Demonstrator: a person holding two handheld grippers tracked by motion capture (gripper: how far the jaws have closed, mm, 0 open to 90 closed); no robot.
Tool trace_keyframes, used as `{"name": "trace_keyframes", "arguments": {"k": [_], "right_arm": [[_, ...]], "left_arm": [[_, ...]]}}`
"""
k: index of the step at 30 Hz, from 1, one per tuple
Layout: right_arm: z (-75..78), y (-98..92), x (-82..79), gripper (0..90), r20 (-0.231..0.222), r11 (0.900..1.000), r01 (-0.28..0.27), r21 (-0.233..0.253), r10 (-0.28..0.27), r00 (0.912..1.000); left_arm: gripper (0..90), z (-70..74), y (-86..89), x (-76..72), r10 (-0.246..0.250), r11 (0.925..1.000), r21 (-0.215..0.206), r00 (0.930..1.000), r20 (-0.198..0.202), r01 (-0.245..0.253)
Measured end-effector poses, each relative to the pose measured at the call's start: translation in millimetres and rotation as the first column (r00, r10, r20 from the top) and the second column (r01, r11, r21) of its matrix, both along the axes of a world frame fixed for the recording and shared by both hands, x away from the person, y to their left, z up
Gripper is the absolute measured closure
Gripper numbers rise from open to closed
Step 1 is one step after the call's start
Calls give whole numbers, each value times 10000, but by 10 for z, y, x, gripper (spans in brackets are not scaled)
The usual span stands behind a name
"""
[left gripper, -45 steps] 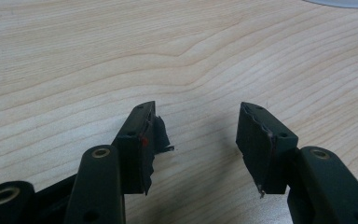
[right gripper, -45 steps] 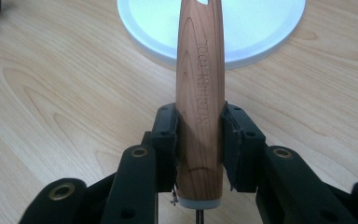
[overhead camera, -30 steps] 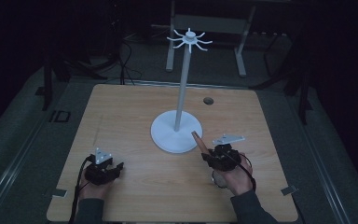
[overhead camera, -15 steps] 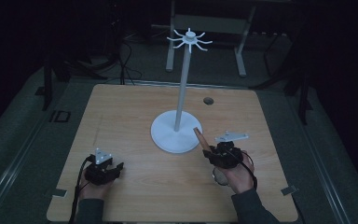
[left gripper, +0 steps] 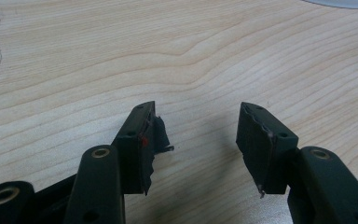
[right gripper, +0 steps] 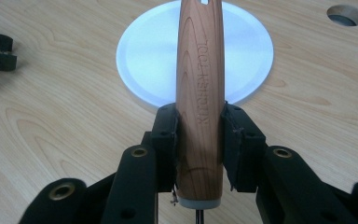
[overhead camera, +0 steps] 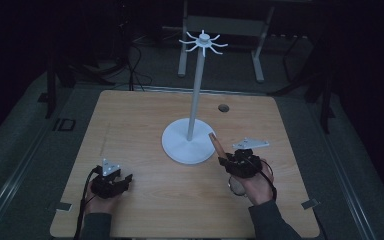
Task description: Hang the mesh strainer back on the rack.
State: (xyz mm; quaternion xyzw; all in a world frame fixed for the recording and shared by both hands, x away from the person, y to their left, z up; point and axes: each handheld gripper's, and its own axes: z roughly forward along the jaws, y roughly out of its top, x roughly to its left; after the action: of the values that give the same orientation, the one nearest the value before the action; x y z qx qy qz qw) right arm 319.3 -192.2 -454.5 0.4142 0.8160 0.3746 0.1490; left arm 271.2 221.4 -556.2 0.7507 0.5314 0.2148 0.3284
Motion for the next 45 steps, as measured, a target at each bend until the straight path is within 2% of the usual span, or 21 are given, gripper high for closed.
{"name": "trace_keyframes", "arguments": {"k": [45], "right_arm": [[317, 53, 68, 678, 795, 9990, 147, 413, -179, 9967]], "left_arm": [[479, 11, 8, 0, 39, 10000, -64, 10000, 65, -38]]}}
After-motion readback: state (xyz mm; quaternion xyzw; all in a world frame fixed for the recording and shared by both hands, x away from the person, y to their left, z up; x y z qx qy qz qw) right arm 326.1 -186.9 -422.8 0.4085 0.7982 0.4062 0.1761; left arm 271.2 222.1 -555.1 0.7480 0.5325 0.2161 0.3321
